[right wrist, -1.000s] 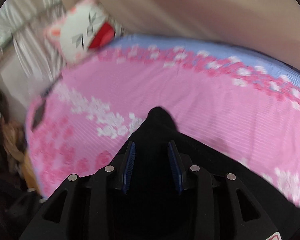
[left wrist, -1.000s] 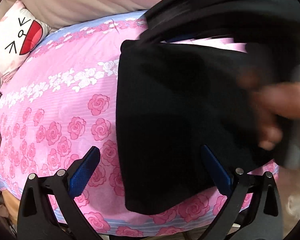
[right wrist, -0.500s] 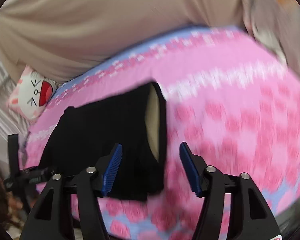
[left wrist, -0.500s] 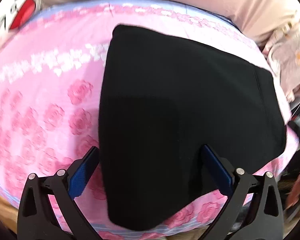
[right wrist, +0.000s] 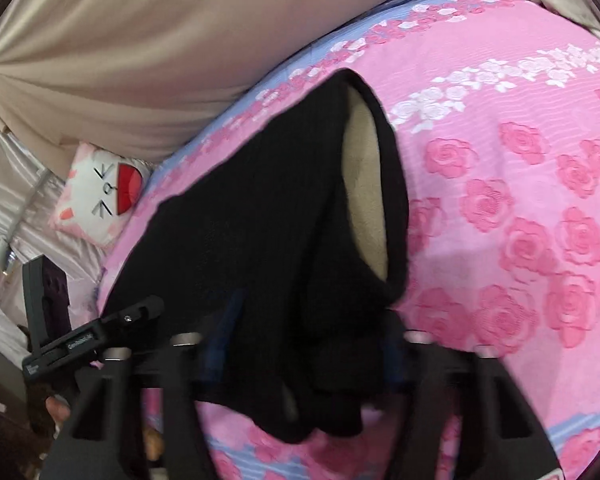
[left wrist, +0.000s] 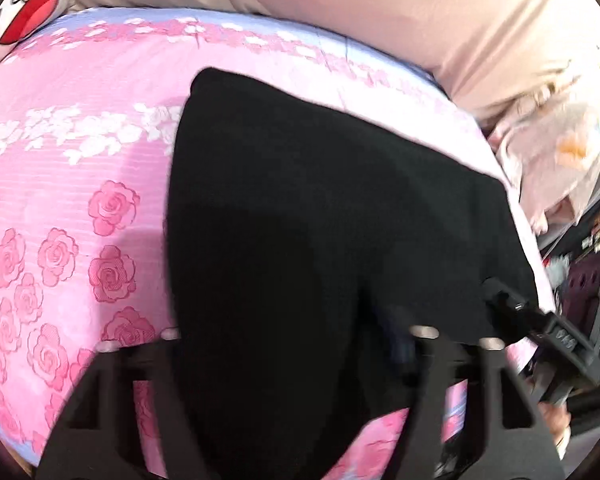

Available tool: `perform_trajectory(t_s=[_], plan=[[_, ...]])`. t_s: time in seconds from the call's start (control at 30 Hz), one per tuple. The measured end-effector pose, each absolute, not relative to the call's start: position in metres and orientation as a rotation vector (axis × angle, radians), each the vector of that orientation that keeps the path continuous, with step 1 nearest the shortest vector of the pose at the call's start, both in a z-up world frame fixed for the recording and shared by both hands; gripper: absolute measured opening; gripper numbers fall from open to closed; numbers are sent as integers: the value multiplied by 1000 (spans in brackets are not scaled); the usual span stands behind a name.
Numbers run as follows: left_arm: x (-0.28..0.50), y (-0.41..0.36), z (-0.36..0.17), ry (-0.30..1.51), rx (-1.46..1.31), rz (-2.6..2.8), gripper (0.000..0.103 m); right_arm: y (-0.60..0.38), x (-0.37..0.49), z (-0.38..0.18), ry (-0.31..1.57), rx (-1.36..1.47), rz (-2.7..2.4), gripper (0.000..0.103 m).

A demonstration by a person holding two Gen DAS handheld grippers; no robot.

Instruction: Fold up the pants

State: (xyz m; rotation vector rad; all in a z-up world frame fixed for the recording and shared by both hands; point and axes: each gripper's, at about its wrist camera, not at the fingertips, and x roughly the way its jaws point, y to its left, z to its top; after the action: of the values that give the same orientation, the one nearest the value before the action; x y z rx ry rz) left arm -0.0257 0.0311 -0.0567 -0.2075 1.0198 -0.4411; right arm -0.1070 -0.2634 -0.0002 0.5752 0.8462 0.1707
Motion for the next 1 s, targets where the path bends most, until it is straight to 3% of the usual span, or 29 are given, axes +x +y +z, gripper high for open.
perform_trajectory(t_s=[0.03, 0.13, 0.43, 0.67, 0.87, 1.0], plan=[[-26, 31, -50, 1006, -206, -446, 34, -262, -109, 9, 823, 569, 178, 36], [-26, 35, -29, 971, -226, -460, 28, -255, -114, 37, 767, 550, 215, 33], [-28, 46, 91, 691, -212, -583, 27, -248, -106, 157, 525, 379, 278, 32], [9, 29, 170, 449, -158, -565, 28, -252, -45, 232, 335, 284, 317, 32], [81, 13, 185, 378, -144, -530, 28, -266, 38, 237, 310, 257, 322, 33], [154, -6, 147, 400, -107, -492, 33, -289, 116, 184, 403, 315, 275, 41]])
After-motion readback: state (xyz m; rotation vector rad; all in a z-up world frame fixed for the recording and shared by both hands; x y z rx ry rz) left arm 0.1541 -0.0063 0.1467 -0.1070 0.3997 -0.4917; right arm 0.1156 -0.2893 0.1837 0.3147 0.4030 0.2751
